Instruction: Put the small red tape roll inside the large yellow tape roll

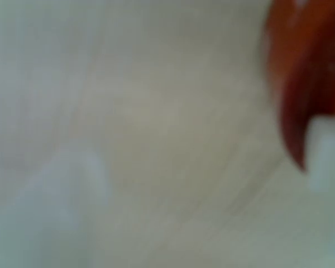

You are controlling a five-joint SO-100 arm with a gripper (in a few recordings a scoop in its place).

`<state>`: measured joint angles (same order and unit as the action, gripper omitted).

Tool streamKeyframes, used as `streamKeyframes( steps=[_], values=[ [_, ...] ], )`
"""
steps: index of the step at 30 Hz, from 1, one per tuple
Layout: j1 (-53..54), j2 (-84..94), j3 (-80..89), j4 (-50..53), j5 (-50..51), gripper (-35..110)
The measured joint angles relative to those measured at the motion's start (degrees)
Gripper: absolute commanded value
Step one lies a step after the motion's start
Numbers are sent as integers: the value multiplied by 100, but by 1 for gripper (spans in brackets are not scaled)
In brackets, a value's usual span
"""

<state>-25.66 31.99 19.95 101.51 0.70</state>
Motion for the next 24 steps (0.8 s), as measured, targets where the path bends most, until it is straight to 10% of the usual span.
streamKeyframes(
  steps=[24],
  values=[
    [-352, -439, -1371, 141, -202, 20]
  ],
)
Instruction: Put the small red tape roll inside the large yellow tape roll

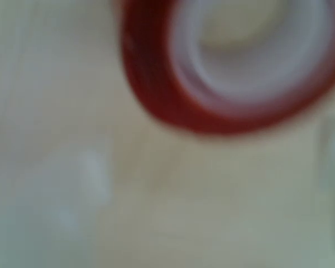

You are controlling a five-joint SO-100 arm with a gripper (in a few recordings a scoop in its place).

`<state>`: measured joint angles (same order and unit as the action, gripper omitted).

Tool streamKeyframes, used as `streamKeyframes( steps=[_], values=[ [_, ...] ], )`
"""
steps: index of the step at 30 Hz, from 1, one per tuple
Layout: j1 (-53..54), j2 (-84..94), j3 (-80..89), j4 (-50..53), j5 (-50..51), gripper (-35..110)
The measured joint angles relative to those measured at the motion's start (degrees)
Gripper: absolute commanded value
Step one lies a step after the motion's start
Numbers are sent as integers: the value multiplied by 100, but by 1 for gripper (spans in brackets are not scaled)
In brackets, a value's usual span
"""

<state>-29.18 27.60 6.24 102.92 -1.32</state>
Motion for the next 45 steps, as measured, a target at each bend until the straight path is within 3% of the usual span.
streamKeyframes(
  steps=[14, 27, 32, 35, 45],
  values=[
    [193, -562, -343, 0, 35, 21],
    [958, -387, 773, -53, 35, 21],
    [1380, -53, 1310, -53, 35, 14],
    [1494, 316, 1986, -53, 35, 0],
    [1380, 554, 2118, -53, 62, 0]
  ],
)
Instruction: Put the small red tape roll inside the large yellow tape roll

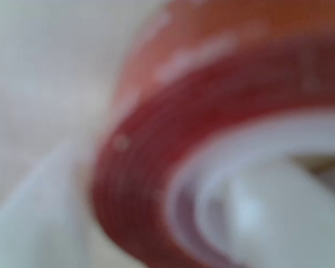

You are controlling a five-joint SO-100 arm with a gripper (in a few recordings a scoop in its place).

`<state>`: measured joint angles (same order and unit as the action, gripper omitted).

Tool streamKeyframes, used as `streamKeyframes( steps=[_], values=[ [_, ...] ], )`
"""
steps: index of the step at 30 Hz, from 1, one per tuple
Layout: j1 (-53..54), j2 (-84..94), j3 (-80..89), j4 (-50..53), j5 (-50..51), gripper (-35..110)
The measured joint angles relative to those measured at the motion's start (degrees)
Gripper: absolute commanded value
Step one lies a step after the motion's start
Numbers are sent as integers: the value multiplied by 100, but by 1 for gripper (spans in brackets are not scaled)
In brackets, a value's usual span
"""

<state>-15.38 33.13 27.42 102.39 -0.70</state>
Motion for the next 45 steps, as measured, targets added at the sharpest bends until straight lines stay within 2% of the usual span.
streamKeyframes(
  steps=[7, 14, 23, 32, 39, 45],
  values=[
    [-132, -88, -870, 0, -9, 0],
    [9, 967, -149, 35, -255, 0],
    [1925, 3384, 1169, 62, -738, 0],
    [3463, 4456, 3190, -536, -747, 0],
    [3586, 5941, 5941, -1608, -747, 0],
    [3718, 6548, 7119, -2109, -747, 0]
  ],
)
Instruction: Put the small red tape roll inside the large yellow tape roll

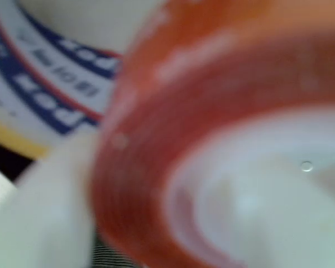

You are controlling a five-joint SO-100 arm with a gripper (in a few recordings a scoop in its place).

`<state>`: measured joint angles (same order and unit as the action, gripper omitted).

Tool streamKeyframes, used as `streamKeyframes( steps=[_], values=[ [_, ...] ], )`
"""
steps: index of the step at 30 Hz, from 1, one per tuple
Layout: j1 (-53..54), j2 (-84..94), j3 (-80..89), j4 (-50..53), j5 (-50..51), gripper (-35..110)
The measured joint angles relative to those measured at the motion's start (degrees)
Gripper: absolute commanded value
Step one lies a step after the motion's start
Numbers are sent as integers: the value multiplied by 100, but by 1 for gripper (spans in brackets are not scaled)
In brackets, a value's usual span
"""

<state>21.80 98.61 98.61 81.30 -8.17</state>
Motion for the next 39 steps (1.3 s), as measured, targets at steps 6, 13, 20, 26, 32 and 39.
streamKeyframes(
  steps=[6, 13, 20, 26, 32, 39],
  values=[
    [-26, 26, 62, -79, 0, 21],
    [-53, 123, 141, -79, 9, 23],
    [-79, 721, 141, -79, 9, 0],
    [-844, 2777, 993, 26, 18, 0],
    [-2435, 5247, 2971, -343, 519, 0],
    [-2619, 7031, 5845, -1802, 615, 0]
  ],
)
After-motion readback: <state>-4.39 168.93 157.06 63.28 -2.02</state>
